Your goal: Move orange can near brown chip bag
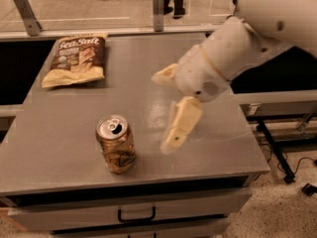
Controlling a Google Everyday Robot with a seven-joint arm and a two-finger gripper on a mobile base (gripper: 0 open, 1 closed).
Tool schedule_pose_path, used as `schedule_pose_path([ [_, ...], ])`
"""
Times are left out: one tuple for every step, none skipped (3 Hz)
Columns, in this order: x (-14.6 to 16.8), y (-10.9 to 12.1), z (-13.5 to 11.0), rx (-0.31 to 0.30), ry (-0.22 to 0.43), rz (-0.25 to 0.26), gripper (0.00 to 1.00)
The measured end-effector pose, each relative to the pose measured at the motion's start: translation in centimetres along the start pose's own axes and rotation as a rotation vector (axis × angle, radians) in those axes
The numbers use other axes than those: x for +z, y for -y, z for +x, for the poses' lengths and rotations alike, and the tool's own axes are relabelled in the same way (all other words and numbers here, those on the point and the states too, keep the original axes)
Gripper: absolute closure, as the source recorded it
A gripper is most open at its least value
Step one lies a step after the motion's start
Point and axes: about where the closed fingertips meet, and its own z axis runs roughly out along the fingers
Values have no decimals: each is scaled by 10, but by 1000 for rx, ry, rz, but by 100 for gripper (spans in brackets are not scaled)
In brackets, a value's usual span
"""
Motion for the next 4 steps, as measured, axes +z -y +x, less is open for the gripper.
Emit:
schedule_pose_path([
  [37, -18, -30, -23, 137, -99, 0],
  [60, -32, -38, -13, 218, -154, 0],
  [75, -45, -55, -21, 287, -206, 15],
  [85, -53, -68, -15, 328, -246, 38],
])
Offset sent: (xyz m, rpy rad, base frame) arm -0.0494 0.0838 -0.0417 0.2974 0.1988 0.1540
